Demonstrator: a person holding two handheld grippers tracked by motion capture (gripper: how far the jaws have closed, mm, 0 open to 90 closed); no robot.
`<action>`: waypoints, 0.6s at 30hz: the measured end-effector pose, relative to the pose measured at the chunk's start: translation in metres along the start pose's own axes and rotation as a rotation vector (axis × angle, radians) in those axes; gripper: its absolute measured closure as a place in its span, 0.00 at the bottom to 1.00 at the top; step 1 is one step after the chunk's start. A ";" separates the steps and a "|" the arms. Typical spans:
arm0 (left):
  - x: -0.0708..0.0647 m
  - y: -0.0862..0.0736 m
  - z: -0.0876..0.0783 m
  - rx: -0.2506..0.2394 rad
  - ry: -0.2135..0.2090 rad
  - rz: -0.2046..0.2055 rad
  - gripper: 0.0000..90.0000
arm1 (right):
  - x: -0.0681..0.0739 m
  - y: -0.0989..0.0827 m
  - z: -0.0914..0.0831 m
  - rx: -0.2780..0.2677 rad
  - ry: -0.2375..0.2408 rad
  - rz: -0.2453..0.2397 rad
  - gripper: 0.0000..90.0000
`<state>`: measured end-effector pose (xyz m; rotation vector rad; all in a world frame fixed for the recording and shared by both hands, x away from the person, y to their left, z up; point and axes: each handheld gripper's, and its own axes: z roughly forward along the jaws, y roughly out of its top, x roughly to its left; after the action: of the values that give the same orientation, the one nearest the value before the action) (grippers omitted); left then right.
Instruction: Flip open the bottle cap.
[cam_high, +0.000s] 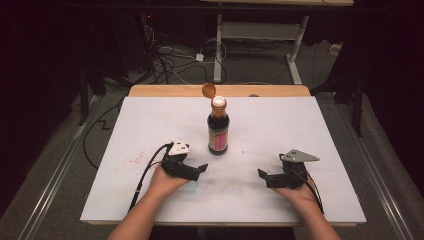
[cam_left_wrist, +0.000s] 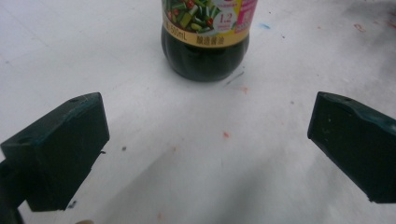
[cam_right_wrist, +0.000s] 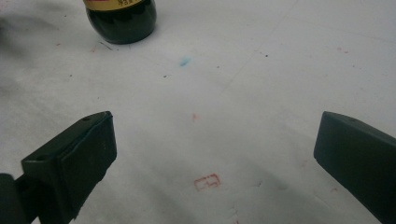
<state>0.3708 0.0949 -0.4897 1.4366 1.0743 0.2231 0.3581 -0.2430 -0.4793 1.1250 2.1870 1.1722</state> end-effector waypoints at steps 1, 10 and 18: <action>0.000 -0.001 -0.003 0.001 0.003 0.005 0.00 | 0.000 0.000 0.000 -0.001 -0.001 0.001 0.00; 0.021 -0.008 -0.054 -0.041 0.060 0.000 0.00 | 0.000 -0.001 -0.004 -0.022 -0.010 0.007 0.00; 0.034 -0.012 -0.088 -0.071 0.123 -0.012 0.00 | -0.001 -0.002 -0.007 -0.040 -0.010 0.009 0.00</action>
<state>0.3225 0.1760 -0.4970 1.3665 1.1631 0.3412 0.3529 -0.2485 -0.4772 1.1224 2.1434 1.2060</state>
